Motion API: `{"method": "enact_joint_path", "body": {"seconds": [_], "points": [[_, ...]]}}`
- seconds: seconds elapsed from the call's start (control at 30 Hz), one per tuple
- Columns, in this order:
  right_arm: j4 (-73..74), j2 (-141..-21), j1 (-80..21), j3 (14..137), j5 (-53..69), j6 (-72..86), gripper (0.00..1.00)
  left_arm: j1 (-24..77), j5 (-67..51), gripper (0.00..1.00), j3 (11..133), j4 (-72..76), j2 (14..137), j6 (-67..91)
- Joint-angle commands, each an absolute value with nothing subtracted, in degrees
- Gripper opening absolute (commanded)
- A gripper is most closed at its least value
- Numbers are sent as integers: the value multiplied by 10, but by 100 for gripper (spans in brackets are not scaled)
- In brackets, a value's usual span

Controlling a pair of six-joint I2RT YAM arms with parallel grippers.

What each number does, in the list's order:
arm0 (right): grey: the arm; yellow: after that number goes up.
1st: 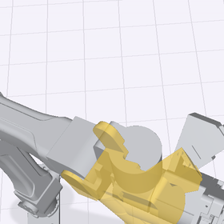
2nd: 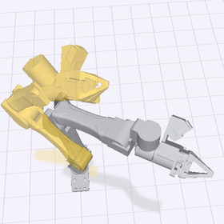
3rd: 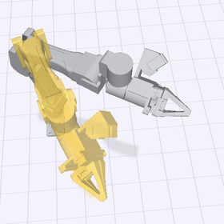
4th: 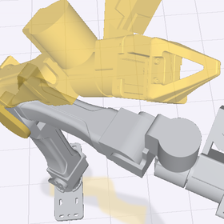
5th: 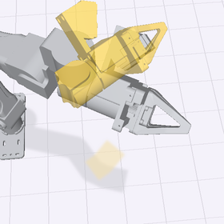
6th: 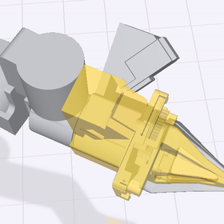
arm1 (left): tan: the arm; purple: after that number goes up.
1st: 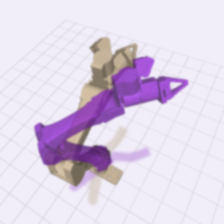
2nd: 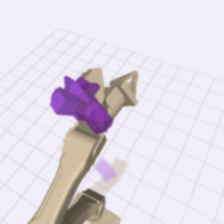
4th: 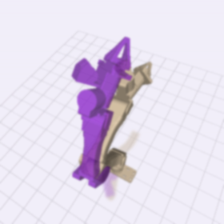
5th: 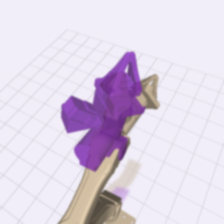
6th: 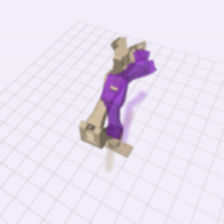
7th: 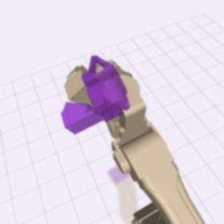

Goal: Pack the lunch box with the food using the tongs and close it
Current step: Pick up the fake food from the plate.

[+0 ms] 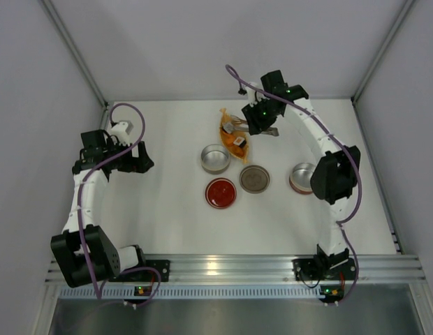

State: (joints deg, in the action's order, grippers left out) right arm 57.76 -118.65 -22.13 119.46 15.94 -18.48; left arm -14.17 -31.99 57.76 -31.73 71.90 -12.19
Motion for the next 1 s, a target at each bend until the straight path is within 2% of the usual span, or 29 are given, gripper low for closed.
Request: {"method": "enact_joint_path", "body": {"seconds": [0.0,0.97], "points": [[554,-1200,-235,1231,156,-193,44,-144,-338,98,584,-314,724,-128],[513,-1270,-234,1272,159,-178,44,-144,-329,98,578,-301,746,-126]]}}
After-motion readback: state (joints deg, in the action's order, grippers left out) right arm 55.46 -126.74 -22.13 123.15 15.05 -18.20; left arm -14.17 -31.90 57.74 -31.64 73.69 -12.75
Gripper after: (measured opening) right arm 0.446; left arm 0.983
